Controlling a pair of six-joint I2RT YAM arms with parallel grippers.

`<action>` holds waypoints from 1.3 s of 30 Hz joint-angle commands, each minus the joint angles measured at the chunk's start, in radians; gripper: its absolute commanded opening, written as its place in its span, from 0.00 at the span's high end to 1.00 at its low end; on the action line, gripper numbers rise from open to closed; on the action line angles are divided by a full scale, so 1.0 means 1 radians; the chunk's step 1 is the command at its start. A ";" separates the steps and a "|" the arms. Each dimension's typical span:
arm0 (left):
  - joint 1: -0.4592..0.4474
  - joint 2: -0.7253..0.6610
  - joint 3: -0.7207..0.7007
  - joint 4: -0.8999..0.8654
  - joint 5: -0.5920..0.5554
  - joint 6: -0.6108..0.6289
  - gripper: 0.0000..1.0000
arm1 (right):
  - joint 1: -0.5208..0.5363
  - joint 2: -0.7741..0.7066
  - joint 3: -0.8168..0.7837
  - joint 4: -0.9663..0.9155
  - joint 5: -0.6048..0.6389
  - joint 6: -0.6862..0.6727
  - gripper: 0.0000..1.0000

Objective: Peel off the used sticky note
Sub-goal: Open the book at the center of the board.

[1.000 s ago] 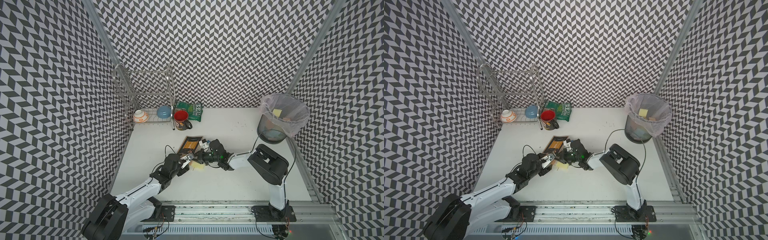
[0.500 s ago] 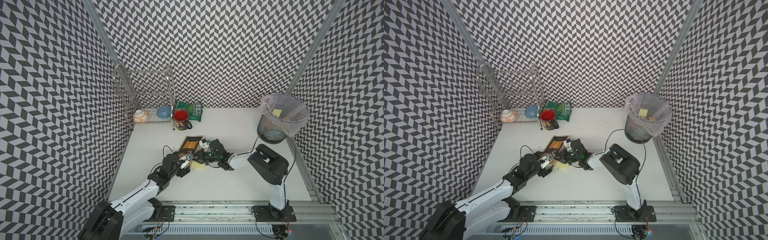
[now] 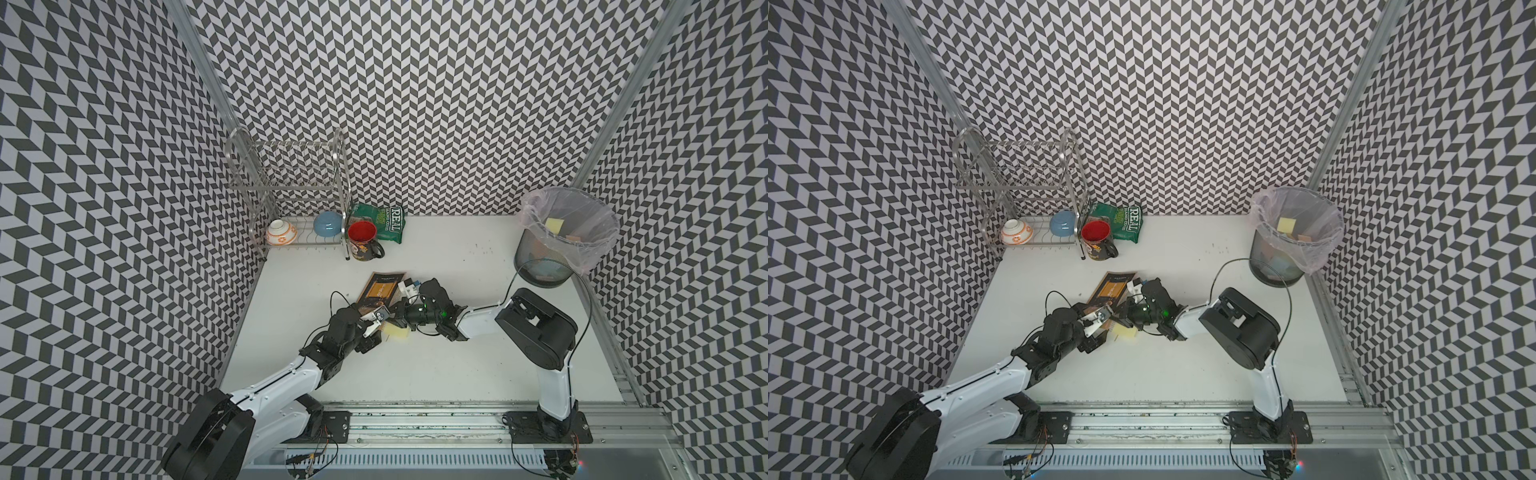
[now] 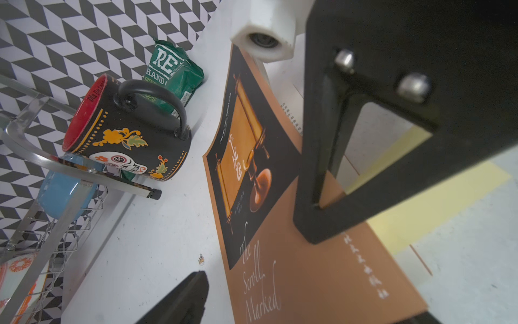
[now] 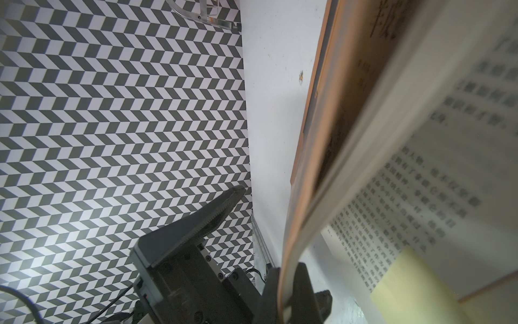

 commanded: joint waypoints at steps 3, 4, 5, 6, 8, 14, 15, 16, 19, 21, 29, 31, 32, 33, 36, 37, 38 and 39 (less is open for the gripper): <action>-0.010 -0.021 -0.013 0.045 -0.038 -0.008 0.32 | 0.000 0.005 -0.005 0.082 -0.023 0.004 1.00; -0.011 -0.029 -0.011 0.037 -0.034 -0.009 0.37 | 0.001 0.005 -0.005 0.082 -0.024 0.004 1.00; -0.013 -0.038 -0.010 0.028 -0.031 -0.012 0.41 | 0.001 0.005 -0.005 0.082 -0.024 0.004 1.00; -0.014 -0.049 -0.009 0.020 -0.027 -0.014 0.44 | 0.002 0.005 -0.005 0.080 -0.024 0.002 1.00; -0.015 -0.069 -0.008 -0.010 -0.003 -0.016 0.50 | 0.001 0.006 -0.005 0.074 -0.020 0.001 0.99; -0.017 -0.077 -0.010 -0.043 0.021 -0.032 0.64 | 0.001 0.011 0.012 0.040 -0.017 -0.013 0.89; -0.017 -0.077 -0.010 -0.046 0.022 -0.034 0.69 | 0.001 0.009 0.013 0.034 -0.018 -0.015 0.84; -0.017 -0.077 -0.010 -0.047 0.023 -0.036 0.74 | -0.001 0.006 0.014 0.025 -0.016 -0.020 0.78; -0.017 -0.078 -0.004 -0.054 0.030 -0.047 0.98 | -0.007 -0.010 0.019 -0.009 -0.012 -0.039 0.62; -0.017 -0.075 0.003 -0.063 0.039 -0.057 1.00 | -0.015 -0.031 0.018 -0.036 -0.004 -0.062 0.51; -0.009 -0.063 0.045 -0.128 0.109 -0.107 1.00 | -0.103 -0.138 -0.023 -0.130 -0.013 -0.141 0.26; 0.000 -0.066 0.059 -0.147 0.142 -0.121 1.00 | -0.123 -0.180 -0.048 -0.162 -0.009 -0.172 0.25; 0.006 -0.067 0.065 -0.156 0.164 -0.127 1.00 | -0.130 -0.200 -0.063 -0.173 -0.008 -0.187 0.25; 0.012 -0.068 0.073 -0.166 0.188 -0.132 1.00 | -0.135 -0.219 -0.076 -0.188 -0.006 -0.205 0.25; 0.042 -0.065 0.101 -0.207 0.259 -0.148 1.00 | -0.134 -0.263 -0.116 -0.244 0.004 -0.264 0.26; 0.056 -0.065 0.112 -0.222 0.289 -0.152 1.00 | -0.134 -0.273 -0.136 -0.252 0.006 -0.280 0.26; 0.075 -0.067 0.122 -0.235 0.319 -0.156 1.00 | -0.134 -0.282 -0.158 -0.251 0.008 -0.286 0.26; 0.098 -0.071 0.132 -0.249 0.352 -0.160 1.00 | -0.134 -0.293 -0.183 -0.249 0.011 -0.294 0.27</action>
